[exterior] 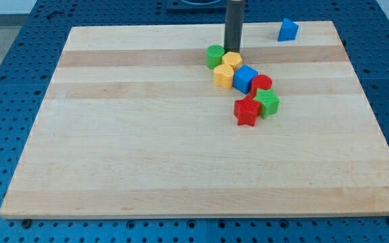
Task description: Move your arm to the top center of the board
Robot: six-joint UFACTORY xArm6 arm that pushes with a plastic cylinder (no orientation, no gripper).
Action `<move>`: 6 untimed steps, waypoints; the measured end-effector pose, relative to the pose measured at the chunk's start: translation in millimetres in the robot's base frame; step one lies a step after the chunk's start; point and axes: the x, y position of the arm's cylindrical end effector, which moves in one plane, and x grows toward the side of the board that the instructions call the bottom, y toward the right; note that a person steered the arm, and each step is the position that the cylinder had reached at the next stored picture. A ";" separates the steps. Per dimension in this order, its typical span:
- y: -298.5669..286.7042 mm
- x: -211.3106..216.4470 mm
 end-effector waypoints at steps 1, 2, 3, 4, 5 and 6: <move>-6.3 8.7; -7.2 -2.2; -9.8 -41.0; -23.0 -73.0; -65.8 -90.5; -109.8 -77.3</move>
